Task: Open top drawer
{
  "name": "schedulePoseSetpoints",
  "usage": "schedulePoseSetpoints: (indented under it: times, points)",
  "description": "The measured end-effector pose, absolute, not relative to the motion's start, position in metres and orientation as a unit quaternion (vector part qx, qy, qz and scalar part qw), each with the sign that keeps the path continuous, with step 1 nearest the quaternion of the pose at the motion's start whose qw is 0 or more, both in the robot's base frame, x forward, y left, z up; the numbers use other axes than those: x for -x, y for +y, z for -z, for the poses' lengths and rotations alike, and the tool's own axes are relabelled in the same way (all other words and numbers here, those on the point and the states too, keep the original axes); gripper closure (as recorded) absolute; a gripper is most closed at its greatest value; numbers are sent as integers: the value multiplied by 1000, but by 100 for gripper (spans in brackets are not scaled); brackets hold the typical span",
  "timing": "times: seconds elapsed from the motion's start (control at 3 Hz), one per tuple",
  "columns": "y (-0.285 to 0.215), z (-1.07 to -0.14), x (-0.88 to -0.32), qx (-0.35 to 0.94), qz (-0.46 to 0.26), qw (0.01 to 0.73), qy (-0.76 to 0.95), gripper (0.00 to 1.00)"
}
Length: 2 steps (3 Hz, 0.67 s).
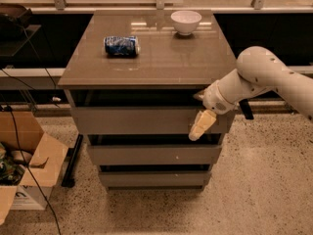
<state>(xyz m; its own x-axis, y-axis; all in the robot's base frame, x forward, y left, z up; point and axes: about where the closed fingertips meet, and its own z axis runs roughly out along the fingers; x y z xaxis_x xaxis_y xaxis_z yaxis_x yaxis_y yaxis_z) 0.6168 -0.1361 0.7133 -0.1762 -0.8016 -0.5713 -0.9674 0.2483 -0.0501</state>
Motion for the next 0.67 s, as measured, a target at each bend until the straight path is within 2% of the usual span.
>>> schedulePoseSetpoints:
  times: [0.67]
  points:
    - [-132,-677,-626,582,-181,230,759,0]
